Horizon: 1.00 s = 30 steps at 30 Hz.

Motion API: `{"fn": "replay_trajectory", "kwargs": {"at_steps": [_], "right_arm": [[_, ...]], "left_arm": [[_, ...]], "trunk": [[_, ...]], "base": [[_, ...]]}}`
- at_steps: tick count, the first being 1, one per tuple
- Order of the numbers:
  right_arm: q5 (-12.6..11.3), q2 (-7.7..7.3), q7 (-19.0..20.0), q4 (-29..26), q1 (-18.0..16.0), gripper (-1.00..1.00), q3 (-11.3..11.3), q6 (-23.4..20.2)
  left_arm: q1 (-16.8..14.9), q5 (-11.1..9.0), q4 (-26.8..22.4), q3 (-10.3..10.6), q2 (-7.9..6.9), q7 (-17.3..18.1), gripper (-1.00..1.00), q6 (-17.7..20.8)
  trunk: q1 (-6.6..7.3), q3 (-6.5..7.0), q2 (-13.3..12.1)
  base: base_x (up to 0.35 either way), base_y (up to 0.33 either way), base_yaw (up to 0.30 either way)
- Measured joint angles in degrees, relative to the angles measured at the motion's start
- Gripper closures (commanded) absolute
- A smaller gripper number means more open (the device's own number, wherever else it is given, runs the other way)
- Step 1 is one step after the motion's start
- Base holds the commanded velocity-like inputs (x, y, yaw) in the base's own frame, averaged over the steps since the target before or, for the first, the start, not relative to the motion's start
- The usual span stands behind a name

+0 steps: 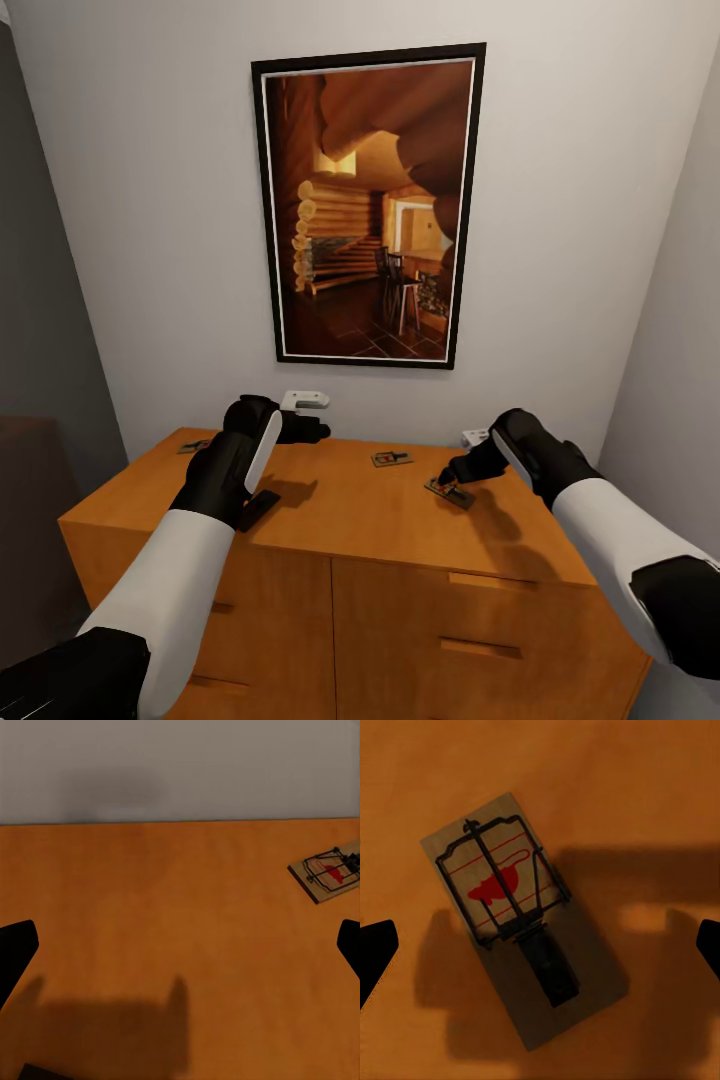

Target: Take the four mousetraps from the cabinet in the bathroom and place them on the bathroom floor. Make sure all four end up on the same floor surface, and ensure that at least two of them are either under or directly next to the same bathroom sink.

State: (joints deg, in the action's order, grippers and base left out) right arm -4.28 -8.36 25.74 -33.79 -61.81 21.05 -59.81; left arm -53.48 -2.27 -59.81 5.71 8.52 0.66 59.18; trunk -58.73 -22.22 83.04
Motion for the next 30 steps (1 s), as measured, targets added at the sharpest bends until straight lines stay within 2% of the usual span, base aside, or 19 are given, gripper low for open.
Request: {"fn": "replay_trajectory", "kwargs": {"at_steps": [30], "right_arm": [[0.4,0.35,-0.3,-0.1,0.0,-1.00,0.3,0.0]], "left_arm": [[0.0,-0.1,0.1,0.0,0.00,0.0,-1.00,0.0]], "trunk": [[0.00,0.00,0.0]], "base": [[0.000,0.000,0.000]]}}
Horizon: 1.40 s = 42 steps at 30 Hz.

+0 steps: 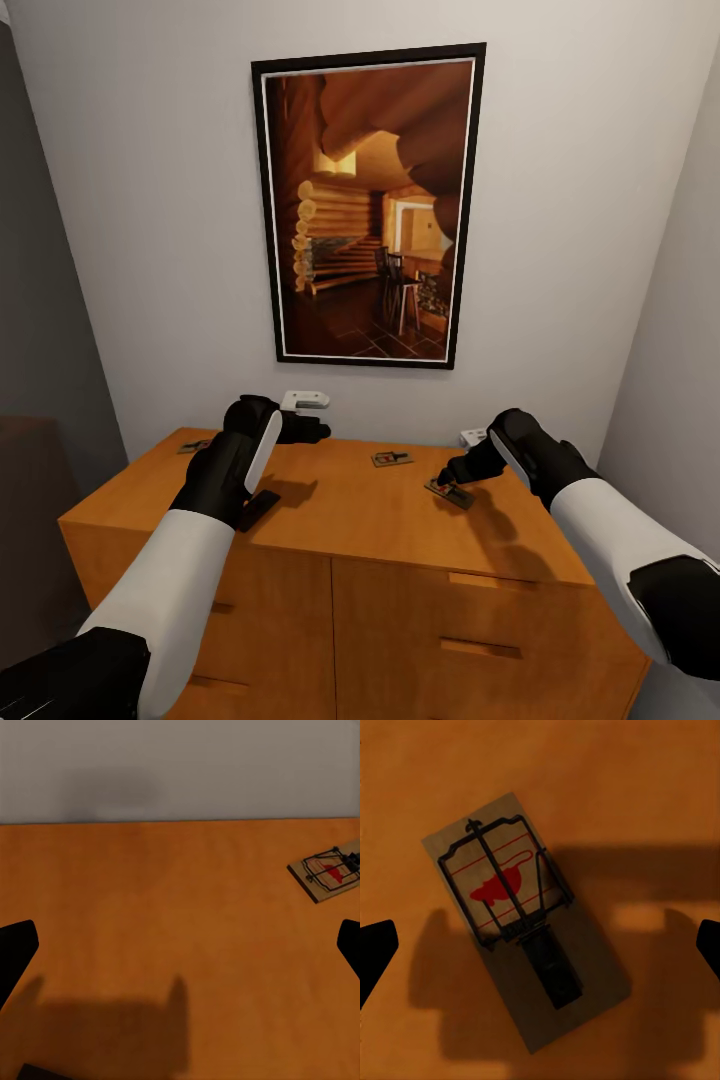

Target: Take the four mousetraps from the cabinet in the bathroom and place them on the bathroom floor. Make sure all four end up on the same floor surface, and ensure that at least two of them are either under or directly next to the same bathroom sink.

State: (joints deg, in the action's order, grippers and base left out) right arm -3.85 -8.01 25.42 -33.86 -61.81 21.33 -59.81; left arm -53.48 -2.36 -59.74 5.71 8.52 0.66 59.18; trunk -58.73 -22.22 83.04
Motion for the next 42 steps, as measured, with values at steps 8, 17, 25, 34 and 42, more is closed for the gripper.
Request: {"fn": "replay_trajectory", "kwargs": {"at_steps": [8,17,25,34,42], "right_arm": [[0.1,0.00,0.0,0.0,0.0,-1.00,0.0,0.0],[0.1,0.08,0.0,0.0,0.0,-1.00,0.0,0.0],[-0.2,0.16,-0.1,0.2,0.0,-1.00,0.1,0.0],[-0.1,0.18,-0.1,4.7,0.0,-1.00,0.1,0.0],[0.0,0.11,0.1,5.7,0.0,-1.00,0.1,0.1]], "left_arm": [[0.0,0.0,0.0,0.0,0.00,0.0,-1.00,0.0],[0.0,0.0,0.0,0.0,0.00,0.0,-1.00,0.0],[0.0,-0.1,0.0,0.0,0.00,0.0,-1.00,0.0],[0.0,-0.1,0.2,0.0,0.00,0.0,-1.00,0.0],[0.0,-0.1,0.3,0.0,0.07,0.0,-1.00,0.0]], "trunk": [[0.00,0.00,0.0],[0.00,0.00,0.0],[0.00,0.00,0.0],[0.00,0.00,0.0],[0.00,0.01,0.0]], "base": [[0.000,0.000,0.000],[0.000,0.000,0.000],[0.000,0.000,0.000],[0.000,0.000,0.000],[0.000,0.000,0.000]]}}
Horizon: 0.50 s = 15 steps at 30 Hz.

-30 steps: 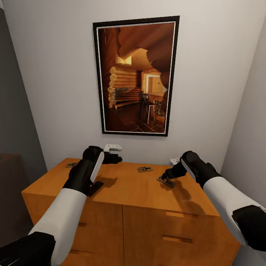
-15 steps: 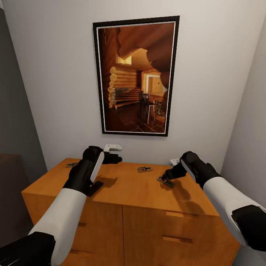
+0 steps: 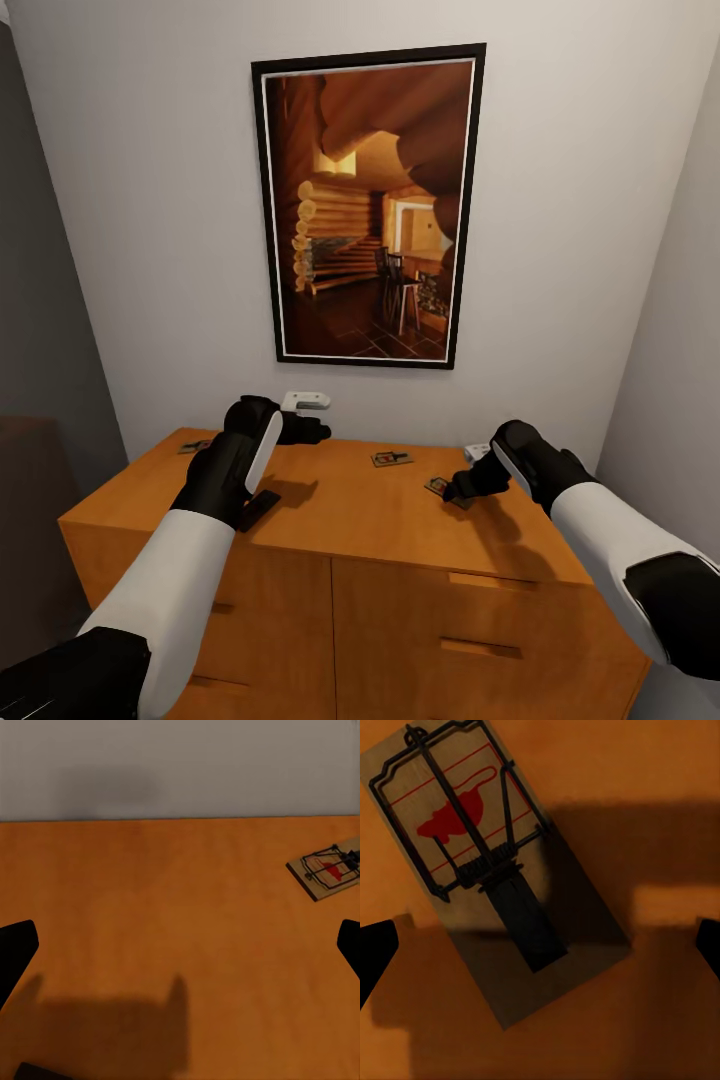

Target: Take the four mousetraps from the cabinet in the bathroom and place them on the bathroom floor. Make sure all four end up on the same floor surface, and ensure that at least two of them are either under or directly next to the same bathroom sink.

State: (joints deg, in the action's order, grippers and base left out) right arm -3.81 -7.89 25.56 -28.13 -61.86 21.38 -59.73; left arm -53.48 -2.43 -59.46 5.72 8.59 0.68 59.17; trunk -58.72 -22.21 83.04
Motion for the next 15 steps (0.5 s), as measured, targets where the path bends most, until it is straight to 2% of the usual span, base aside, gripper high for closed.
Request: {"fn": "replay_trajectory", "kwargs": {"at_steps": [15], "right_arm": [[0.0,-0.01,0.1,0.0,0.0,-1.00,0.1,0.0]], "left_arm": [[0.0,0.0,0.0,0.0,0.02,0.0,-1.00,0.0]], "trunk": [[0.00,0.00,0.0]], "base": [[0.000,0.000,0.000]]}}
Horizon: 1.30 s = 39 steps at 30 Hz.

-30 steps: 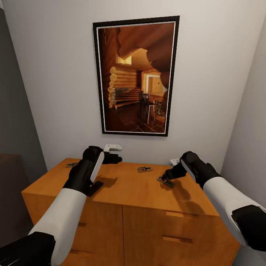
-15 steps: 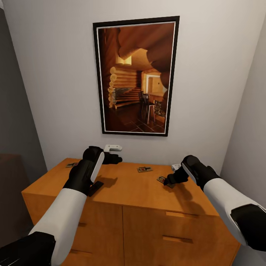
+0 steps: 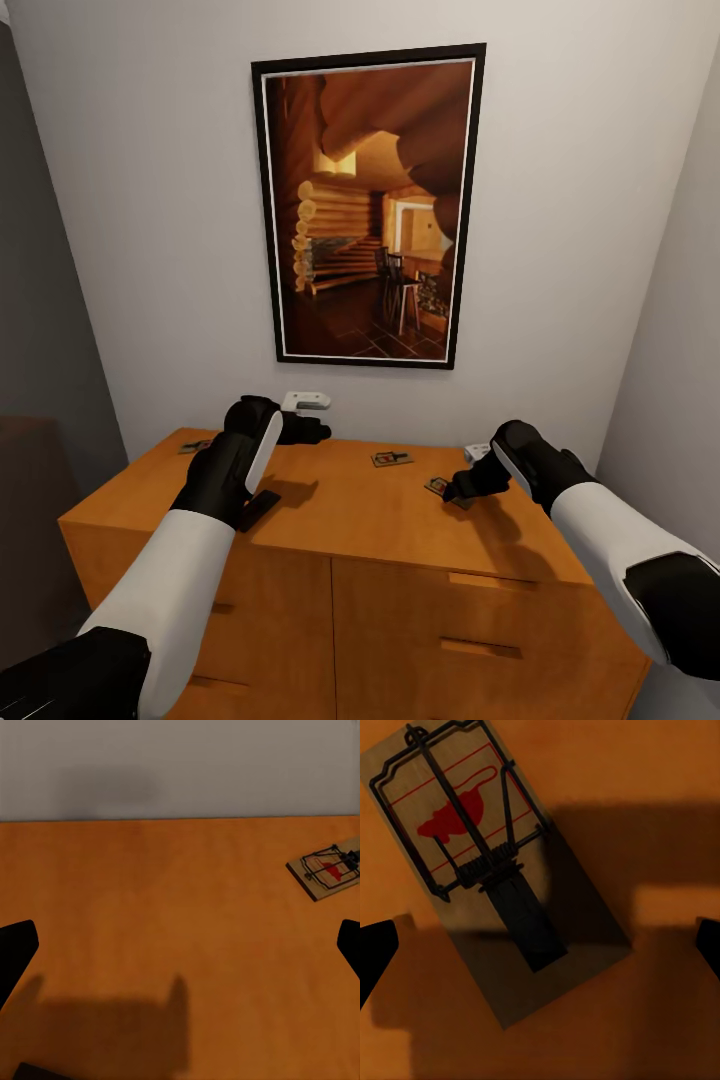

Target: Take the four mousetraps from the cabinet in the bathroom and place them on the bathroom floor. Make sure all four end up on the same floor surface, and ensure that at least two of them are either under or directly next to the same bathroom sink.

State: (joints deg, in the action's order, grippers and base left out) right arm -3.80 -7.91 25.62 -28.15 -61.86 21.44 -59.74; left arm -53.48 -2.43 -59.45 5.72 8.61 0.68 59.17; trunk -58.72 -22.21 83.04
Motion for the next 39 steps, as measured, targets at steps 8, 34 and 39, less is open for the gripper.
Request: {"fn": "replay_trajectory", "kwargs": {"at_steps": [8,34,39], "right_arm": [[-0.1,0.00,0.0,0.0,0.0,-1.00,0.1,0.0],[1.0,1.56,-0.3,0.4,-0.7,-1.00,4.6,0.1],[1.1,1.85,-0.3,0.4,-0.7,-1.00,4.8,0.1]], "left_arm": [[0.0,0.0,0.0,0.0,0.00,0.0,-1.00,0.0],[0.0,0.0,0.7,0.0,0.08,0.0,-1.00,-0.1],[0.0,0.0,0.7,0.0,0.08,0.0,-1.00,-0.1]], "trunk": [[0.00,0.00,0.0],[0.00,0.00,0.0],[0.00,0.00,0.0]], "base": [[0.000,0.000,0.000],[0.000,0.000,0.000],[0.000,0.000,0.000]]}}
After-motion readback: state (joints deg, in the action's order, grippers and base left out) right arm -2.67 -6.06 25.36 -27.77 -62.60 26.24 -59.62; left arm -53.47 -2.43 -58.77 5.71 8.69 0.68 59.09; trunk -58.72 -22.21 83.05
